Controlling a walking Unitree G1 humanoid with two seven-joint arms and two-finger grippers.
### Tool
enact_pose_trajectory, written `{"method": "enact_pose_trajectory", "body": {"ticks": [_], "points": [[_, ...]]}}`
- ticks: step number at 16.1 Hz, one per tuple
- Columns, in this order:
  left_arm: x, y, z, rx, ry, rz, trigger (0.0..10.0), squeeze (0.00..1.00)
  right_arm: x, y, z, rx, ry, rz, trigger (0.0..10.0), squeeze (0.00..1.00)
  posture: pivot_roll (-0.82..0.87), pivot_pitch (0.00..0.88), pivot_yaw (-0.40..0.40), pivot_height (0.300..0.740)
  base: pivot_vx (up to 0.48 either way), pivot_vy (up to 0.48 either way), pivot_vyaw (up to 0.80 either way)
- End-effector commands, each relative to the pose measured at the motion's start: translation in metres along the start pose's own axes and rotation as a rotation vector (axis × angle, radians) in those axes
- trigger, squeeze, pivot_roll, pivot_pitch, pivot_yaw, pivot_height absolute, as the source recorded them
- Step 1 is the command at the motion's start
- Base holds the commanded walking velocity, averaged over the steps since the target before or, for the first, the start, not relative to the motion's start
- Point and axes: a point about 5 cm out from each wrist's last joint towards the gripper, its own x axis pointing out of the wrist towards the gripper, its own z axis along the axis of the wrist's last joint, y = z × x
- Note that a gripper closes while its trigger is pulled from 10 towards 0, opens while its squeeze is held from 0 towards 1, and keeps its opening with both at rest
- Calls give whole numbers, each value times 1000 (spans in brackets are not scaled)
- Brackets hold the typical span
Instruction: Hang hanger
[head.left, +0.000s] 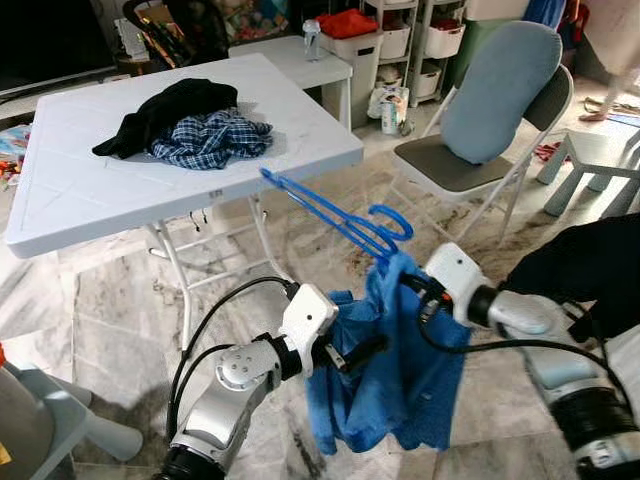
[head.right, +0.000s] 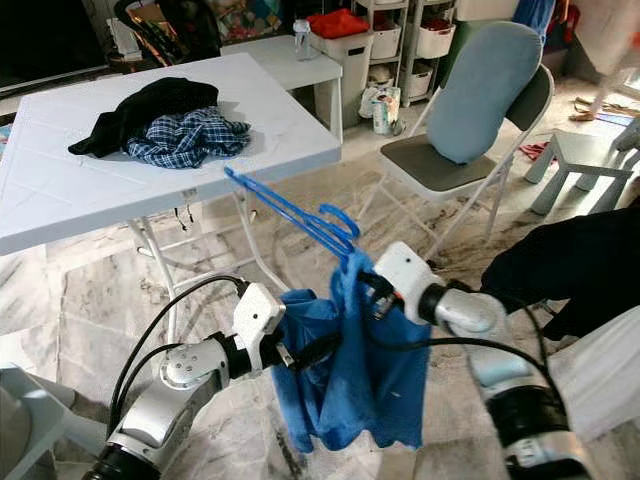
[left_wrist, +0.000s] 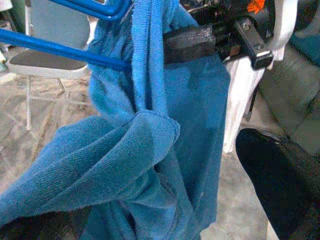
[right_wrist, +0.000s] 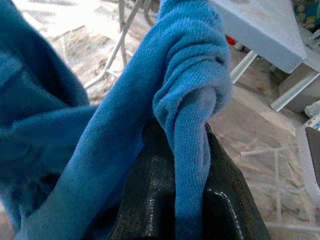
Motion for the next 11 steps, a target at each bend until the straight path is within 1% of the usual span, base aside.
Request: {"method": "enact_pose_trajectory", "body": {"ticks": [1, 3, 4, 6, 7, 8, 9, 11], "points": [[0, -1, 3, 55, 2, -25, 10000, 1000, -3, 1, -2, -32, 9, 36, 10000, 0, -173, 0, 24, 740, 0, 0, 0], [1, -1, 3, 53, 4, -24, 10000, 1000, -8, 1, -10, -68, 46, 59, 10000, 0, -177, 0, 26, 740, 0, 0, 0], [0, -2, 4, 58, 3, -25, 10000, 1000, -10, 2, -12, -90, 60, 60, 10000, 0, -175, 0, 27, 740, 0, 0, 0], [0, -1, 5, 66, 4, -26, 10000, 1000, -14, -2, -16, -108, 83, 43, 10000, 0, -176, 0, 28, 740, 0, 0, 0], [-2, -1, 5, 72, 9, -31, 10000, 1000, -16, -7, -20, -133, 108, 12, 10000, 0, -176, 0, 29, 740, 0, 0, 0], [-2, 0, 5, 77, 12, -32, 10000, 1000, -18, -10, -21, -145, 117, 3, 10000, 0, -176, 0, 29, 740, 0, 0, 0], [-4, 2, 5, 106, 24, -38, 10000, 1000, -22, -18, -23, -182, 147, -21, 10000, 0, -179, 0, 33, 740, 0, 0, 0], [-5, 5, 5, 125, 30, -39, 10000, 1000, -25, -26, -24, -197, 167, -41, 10000, 0, -179, 0, 32, 740, 0, 0, 0]]}}
